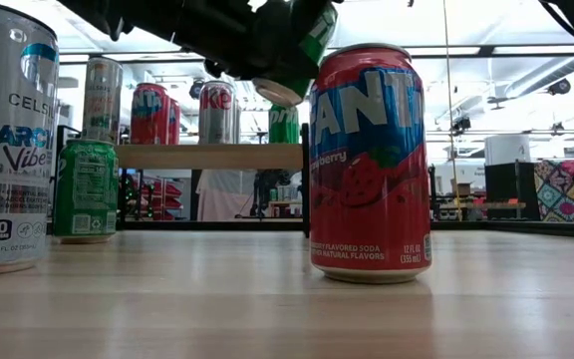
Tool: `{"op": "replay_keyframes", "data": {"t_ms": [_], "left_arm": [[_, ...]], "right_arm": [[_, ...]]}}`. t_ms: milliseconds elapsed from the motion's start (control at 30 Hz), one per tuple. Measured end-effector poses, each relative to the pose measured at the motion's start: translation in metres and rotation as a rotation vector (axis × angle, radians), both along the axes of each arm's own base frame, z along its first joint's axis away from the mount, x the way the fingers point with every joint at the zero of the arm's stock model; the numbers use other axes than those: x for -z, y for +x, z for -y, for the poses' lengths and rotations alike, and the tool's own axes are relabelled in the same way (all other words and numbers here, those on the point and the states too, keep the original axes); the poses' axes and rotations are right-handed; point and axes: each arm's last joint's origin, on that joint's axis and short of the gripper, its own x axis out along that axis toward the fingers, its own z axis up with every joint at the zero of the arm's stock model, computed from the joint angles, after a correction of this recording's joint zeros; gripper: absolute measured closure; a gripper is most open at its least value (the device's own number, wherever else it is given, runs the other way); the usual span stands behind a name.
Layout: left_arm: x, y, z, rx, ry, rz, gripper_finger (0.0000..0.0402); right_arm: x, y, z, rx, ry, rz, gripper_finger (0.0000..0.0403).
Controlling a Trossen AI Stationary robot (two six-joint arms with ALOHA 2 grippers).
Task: Place canned beverage on shelf
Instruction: Put the bottom green soda can aligned with the other green soda can on the shelf
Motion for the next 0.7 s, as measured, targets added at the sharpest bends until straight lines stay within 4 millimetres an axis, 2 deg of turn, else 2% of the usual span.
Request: {"op": "replay_keyframes", "data": {"t_ms": [367,700], "left_arm": [[-0.005,-0.005,0.0,0.011,0.012,-0.004,0.0118],[-0.015,-0.015,0.0,0.033,0.031,0.061,0.0118]], "right_arm": [[-0.004,-0.002,-0.001,-0.026,0.038,0.014,0.0065],[-0.049,-0.028,0.0,-0.056,0.026,0.202,0.0071]]}}
